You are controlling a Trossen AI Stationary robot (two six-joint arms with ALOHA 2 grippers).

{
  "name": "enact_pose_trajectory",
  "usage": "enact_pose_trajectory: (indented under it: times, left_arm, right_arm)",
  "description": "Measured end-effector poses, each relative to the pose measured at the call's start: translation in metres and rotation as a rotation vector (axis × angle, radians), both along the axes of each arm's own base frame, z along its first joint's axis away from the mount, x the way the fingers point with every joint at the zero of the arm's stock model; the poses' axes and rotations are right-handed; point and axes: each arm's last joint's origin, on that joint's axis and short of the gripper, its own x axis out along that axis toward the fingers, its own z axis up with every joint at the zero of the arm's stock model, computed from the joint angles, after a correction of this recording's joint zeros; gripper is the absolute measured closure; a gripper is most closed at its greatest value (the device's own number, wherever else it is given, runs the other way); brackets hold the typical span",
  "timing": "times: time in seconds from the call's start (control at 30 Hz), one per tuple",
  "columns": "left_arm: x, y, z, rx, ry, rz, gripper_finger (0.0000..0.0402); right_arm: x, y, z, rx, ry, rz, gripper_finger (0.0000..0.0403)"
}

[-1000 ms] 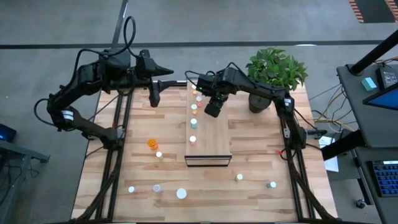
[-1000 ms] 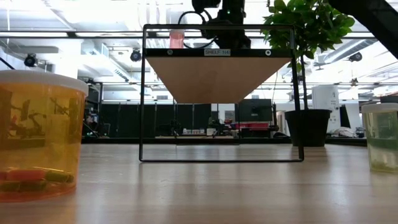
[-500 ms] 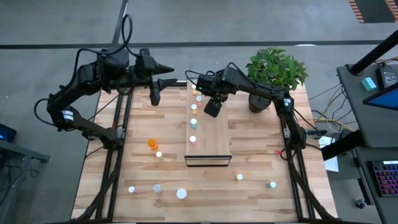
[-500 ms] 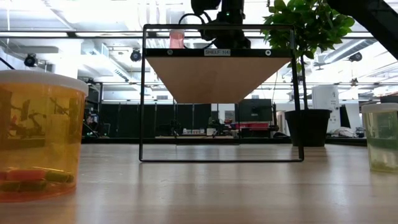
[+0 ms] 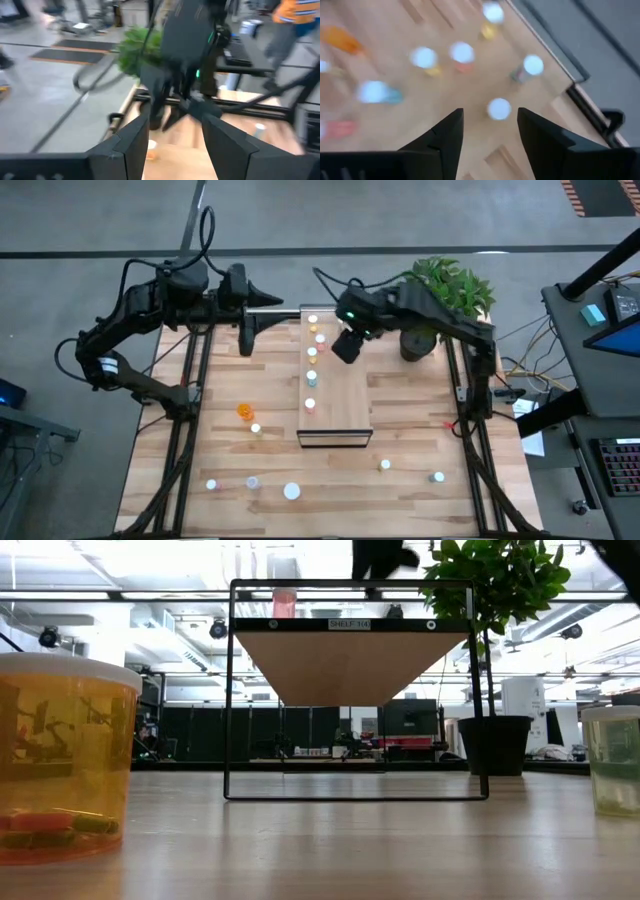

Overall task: Pick and place medicine bottles onto shelf by color
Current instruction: Put the top orange bottle on the shelf

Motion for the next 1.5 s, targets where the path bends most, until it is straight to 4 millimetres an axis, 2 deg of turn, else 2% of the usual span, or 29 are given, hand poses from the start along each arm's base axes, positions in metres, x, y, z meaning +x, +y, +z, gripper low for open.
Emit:
enact_pose_trajectory:
  times: [0.1,0.2,0.33,0.43,0.6,0.73,0.9,1.03,1.2,1.37,1.5]
  left_arm:
    - [0.001,-0.007,0.000,-0.017,-0.003,-0.085,0.0234]
    - [0.002,-0.014,0.000,-0.025,-0.005,-0.147,0.0234]
    - [0.003,-0.022,0.000,-0.027,-0.006,-0.191,0.0234]
    - [0.002,-0.029,0.001,-0.049,-0.012,-0.218,0.0234]
    - [-0.001,-0.043,-0.002,-0.124,0.023,-0.293,0.0234]
    - [-0.009,-0.052,-0.013,-0.287,0.141,-0.284,0.0234]
    - [-0.025,-0.053,-0.039,-0.534,0.447,-0.115,0.0234]
    - [-0.031,-0.052,-0.066,-0.622,0.692,0.067,0.0234]
    - [-0.017,-0.053,-0.100,-0.620,0.803,0.126,0.0234]
    - [-0.007,-0.054,-0.152,-0.607,0.986,0.203,0.0234]
    - [0.000,-0.052,-0.192,-0.641,1.022,0.288,0.0218]
  right_arm:
    - [-0.012,0.035,0.024,-0.073,-0.104,0.064,0.0232]
    - [-0.018,0.072,0.039,-0.165,-0.184,0.170,0.0238]
    - [-0.020,0.112,0.040,-0.307,-0.201,0.305,0.0246]
    - [-0.022,0.126,0.033,-0.344,-0.203,0.362,0.0253]
    - [-0.033,0.138,0.018,-0.360,-0.218,0.431,0.0266]
    - [-0.045,0.146,0.006,-0.301,-0.290,0.467,0.0276]
    - [-0.063,0.154,-0.002,-0.251,-0.387,0.458,0.0282]
    - [-0.070,0.163,-0.013,-0.225,-0.450,0.468,0.0283]
    - [-0.083,0.172,-0.027,-0.205,-0.512,0.490,0.0287]
    - [-0.094,0.176,-0.042,-0.159,-0.600,0.472,0.0292]
    - [-0.096,0.175,-0.051,-0.137,-0.651,0.443,0.0294]
